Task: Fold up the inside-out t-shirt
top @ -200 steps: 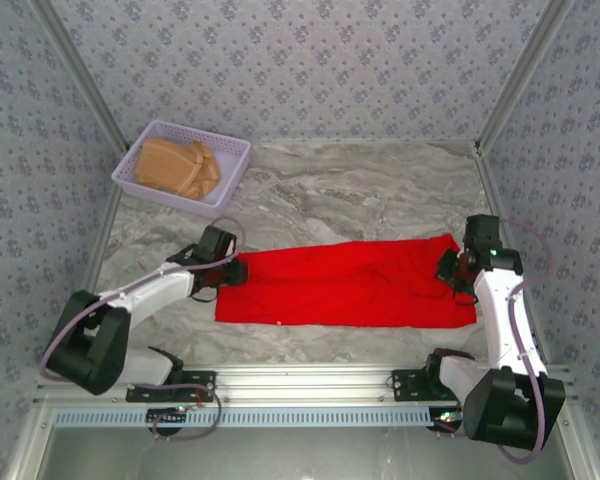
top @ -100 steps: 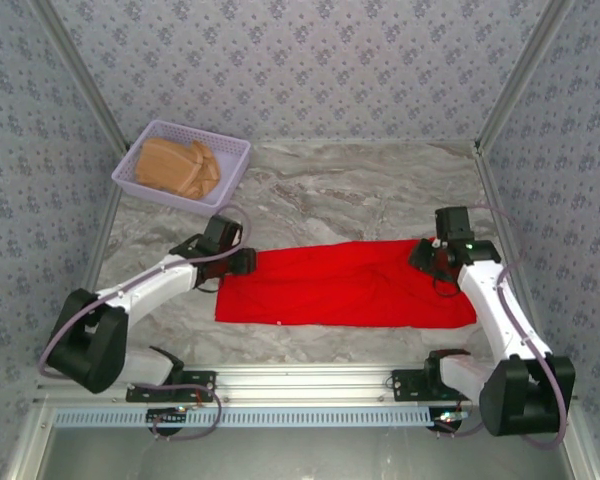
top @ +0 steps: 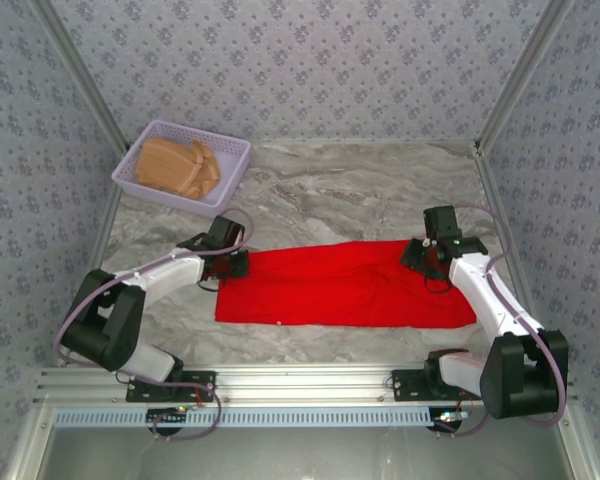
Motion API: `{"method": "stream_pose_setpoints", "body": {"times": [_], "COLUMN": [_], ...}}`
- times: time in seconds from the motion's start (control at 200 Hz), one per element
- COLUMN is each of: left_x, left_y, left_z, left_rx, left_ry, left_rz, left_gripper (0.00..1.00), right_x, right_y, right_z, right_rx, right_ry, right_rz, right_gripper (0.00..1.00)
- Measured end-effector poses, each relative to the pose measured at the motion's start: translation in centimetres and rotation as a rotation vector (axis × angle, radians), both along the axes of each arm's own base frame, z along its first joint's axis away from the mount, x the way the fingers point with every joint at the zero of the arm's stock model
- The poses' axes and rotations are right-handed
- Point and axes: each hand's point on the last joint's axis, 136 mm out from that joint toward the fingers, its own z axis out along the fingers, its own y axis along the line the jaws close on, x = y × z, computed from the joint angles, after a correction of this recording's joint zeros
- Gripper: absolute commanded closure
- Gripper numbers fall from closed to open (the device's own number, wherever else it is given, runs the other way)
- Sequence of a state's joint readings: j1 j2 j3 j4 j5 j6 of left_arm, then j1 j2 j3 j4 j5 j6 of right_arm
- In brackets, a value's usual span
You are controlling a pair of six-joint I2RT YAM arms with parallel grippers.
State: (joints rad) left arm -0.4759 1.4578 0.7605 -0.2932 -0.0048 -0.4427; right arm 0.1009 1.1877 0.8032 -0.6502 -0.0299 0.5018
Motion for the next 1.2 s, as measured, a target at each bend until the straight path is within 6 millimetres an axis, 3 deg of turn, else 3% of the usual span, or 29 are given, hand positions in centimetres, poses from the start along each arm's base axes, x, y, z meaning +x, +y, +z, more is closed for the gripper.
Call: {"method": "stream_pose_setpoints", "body": {"times": [0.215,0.315,0.37,0.52,0.645,0.944,1.089,1.199], "left_x": [-0.3,-0.7,-1.0,-2.2,-2.9,-1.8,-0.1,0.7], "left_y": [-0.1,-0.3,-0.1,1.2,1.5,-2.8,-4.5,-4.4], "left_z": [4.0,5.3,5.3,4.4,4.2,4.6,4.2,3.3], "left_rx": [0.071,0.128,0.156,0.245,0.257,0.075,0.056,0.065], "left_ry": [-0.123,-0.164,-0.165,-0.136,-0.139,-0.147,-0.134,-0.106], "left_rz": [-0.070,-0.101,-0.103,-0.085,-0.073,-0.132,-0.151,-0.140], "left_gripper": [0.91,0.83,0.81,0.56,0.47,0.32,0.32,0.31], "right_x": [-0.1,0.0,0.0,0.2,1.3,7.0,7.3,7.1], "right_y": [0.2,0.1,-0.1,-0.8,-1.4,-1.6,-1.1,-0.7], "right_z": [-0.4,-0.6,-0.6,-0.8,-1.5,-3.1,-5.1,-5.6], "right_rx": [0.012,0.012,0.012,0.007,-0.007,-0.018,-0.005,0.004], "right_ry": [0.018,0.023,0.025,0.029,0.030,0.031,0.080,0.094], "right_rz": [0.005,0.000,-0.005,-0.030,-0.050,-0.052,-0.029,-0.013], "right_gripper": [0.58,0.57,0.56,0.53,0.51,0.51,0.55,0.62]}}
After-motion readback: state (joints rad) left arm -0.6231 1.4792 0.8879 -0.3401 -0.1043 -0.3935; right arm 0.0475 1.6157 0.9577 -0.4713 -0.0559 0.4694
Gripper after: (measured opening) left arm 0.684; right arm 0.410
